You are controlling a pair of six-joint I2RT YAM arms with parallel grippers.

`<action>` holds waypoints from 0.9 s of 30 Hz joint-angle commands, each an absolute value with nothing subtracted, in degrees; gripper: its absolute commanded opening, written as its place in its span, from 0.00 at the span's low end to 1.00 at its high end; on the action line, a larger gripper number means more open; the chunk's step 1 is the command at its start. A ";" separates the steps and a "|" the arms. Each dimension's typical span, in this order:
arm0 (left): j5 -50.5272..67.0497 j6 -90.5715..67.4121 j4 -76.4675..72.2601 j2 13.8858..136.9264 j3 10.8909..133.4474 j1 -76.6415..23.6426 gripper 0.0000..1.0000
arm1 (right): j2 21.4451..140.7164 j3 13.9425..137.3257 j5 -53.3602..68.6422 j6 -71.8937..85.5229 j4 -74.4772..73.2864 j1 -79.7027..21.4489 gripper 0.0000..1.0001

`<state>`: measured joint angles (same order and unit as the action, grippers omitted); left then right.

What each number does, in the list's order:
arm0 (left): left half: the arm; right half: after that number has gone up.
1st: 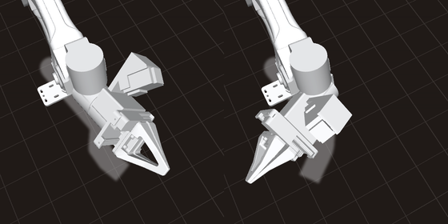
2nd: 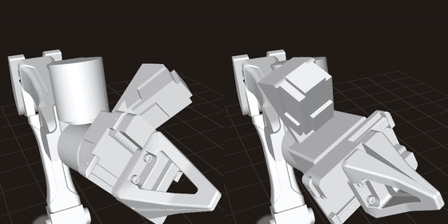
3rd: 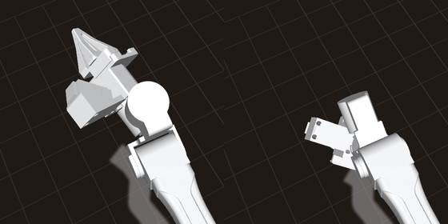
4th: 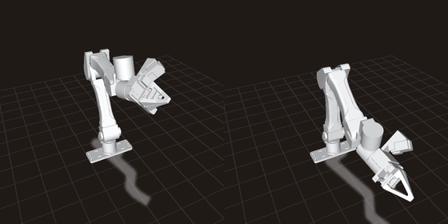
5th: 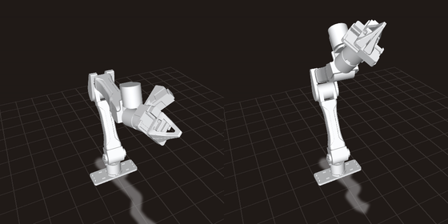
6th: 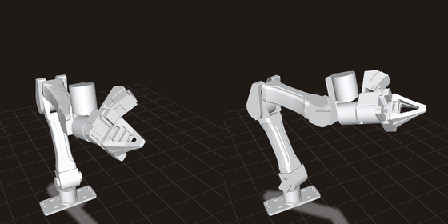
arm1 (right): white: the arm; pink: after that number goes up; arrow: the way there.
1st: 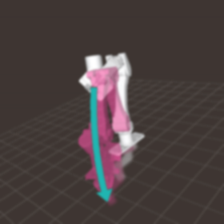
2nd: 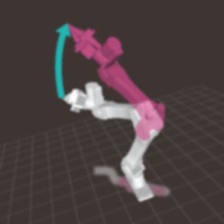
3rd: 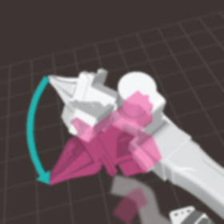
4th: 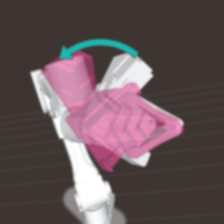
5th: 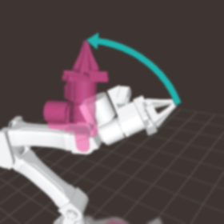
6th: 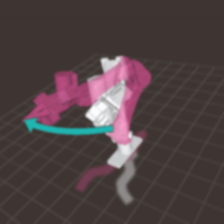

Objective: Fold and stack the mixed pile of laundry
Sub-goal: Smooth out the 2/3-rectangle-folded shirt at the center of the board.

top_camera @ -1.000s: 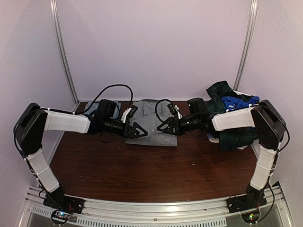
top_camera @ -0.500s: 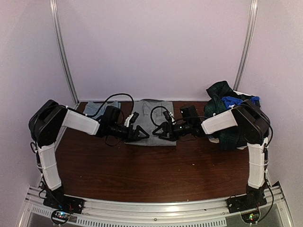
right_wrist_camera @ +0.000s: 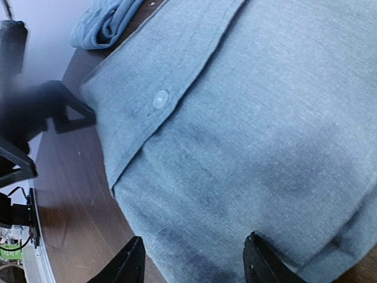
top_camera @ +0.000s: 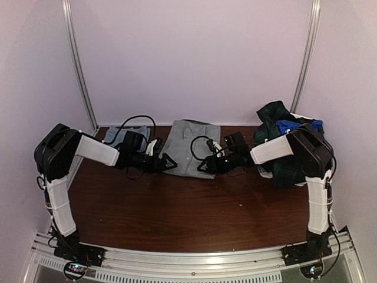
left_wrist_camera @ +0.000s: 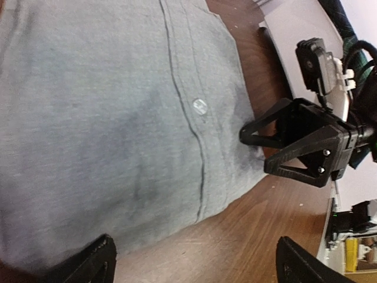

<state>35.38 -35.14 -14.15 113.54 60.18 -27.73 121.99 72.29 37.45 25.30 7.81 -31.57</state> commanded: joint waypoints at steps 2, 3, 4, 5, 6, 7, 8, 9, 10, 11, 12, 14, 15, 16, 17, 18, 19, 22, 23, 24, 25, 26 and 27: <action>17.79 -23.30 0.26 100.61 60.56 -26.82 0.92 | 118.37 71.05 25.92 16.33 -7.55 -31.06 0.54; 16.30 -22.34 1.79 99.20 60.57 -26.57 0.90 | 116.56 70.31 24.98 15.55 -8.04 -31.01 0.53; 15.02 -21.84 2.28 98.18 60.42 -26.36 0.88 | 115.14 69.52 24.02 14.99 -8.45 -30.96 0.53; 13.98 -21.40 3.28 98.17 60.72 -26.18 0.84 | 113.85 68.96 23.20 14.36 -8.97 -30.94 0.53; 13.98 -20.60 4.24 99.00 61.62 -25.99 0.81 | 112.60 68.44 22.41 13.87 -9.39 -30.87 0.52; 14.61 -19.41 5.50 100.42 62.76 -25.91 0.77 | 111.64 68.14 21.53 13.51 -10.04 -30.78 0.51; 15.10 -18.42 6.64 101.77 64.00 -25.93 0.73 | 110.64 68.05 20.71 13.19 -10.62 -30.60 0.51; 16.65 -18.02 6.64 103.06 64.56 -25.93 0.72 | 109.77 67.92 20.20 13.04 -10.86 -30.51 0.50; 18.66 -17.79 6.17 103.89 64.67 -25.93 0.70 | 109.03 67.72 20.16 13.05 -10.70 -30.31 0.49; 19.79 -17.68 5.64 104.55 64.58 -26.07 0.69 | 108.58 67.68 20.10 13.18 -10.63 -30.17 0.48; 20.52 -17.53 5.01 105.05 64.22 -26.21 0.70 | 108.45 67.80 20.29 13.45 -10.58 -30.04 0.48; 20.90 -17.39 3.64 105.35 63.08 -26.28 0.74 | 109.00 68.37 21.48 14.40 -10.33 -29.53 0.46; 21.38 -17.35 2.50 105.45 62.39 -26.28 0.77 | 109.51 68.58 22.25 15.19 -10.04 -29.20 0.46; 22.52 -17.55 1.08 105.71 61.84 -26.28 0.79 | 110.24 68.90 23.29 15.73 -9.55 -28.92 0.46; 24.32 -17.82 0.44 106.36 61.72 -26.28 0.80 | 110.93 69.28 24.03 16.22 -9.37 -28.70 0.46; 25.92 -18.30 -1.24 107.22 61.78 -26.28 0.80 | 111.75 69.64 24.71 16.59 -9.18 -28.41 0.46; 27.34 -18.85 -3.07 108.07 61.74 -26.28 0.78 | 112.55 69.98 25.44 16.92 -8.94 -28.25 0.46; 30.78 -19.55 -7.09 111.20 62.32 -26.55 0.73 | 114.30 70.59 26.87 17.69 -8.56 -27.88 0.51; 31.15 -19.21 -7.74 112.28 63.29 -26.81 0.72 | 114.68 70.66 27.08 17.86 -8.34 -27.80 0.54; 31.13 -18.92 -7.99 113.38 64.25 -27.00 0.71 | 115.00 70.71 27.17 17.96 -8.14 -27.73 0.54; 31.09 -18.64 -8.00 114.69 65.26 -27.17 0.70 | 115.43 70.93 27.41 18.01 -8.24 -27.58 0.55; 31.04 -18.49 -7.83 115.94 66.55 -27.24 0.69 | 116.14 71.50 27.70 18.03 -8.51 -27.47 0.55; 30.97 -18.38 -7.46 117.21 67.71 -27.31 0.67 | 116.64 71.99 27.95 18.10 -8.62 -27.30 0.56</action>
<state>28.21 -19.35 -3.18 112.95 63.31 -26.63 114.34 69.58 26.20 17.17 -8.47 -27.86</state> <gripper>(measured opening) 0.697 0.550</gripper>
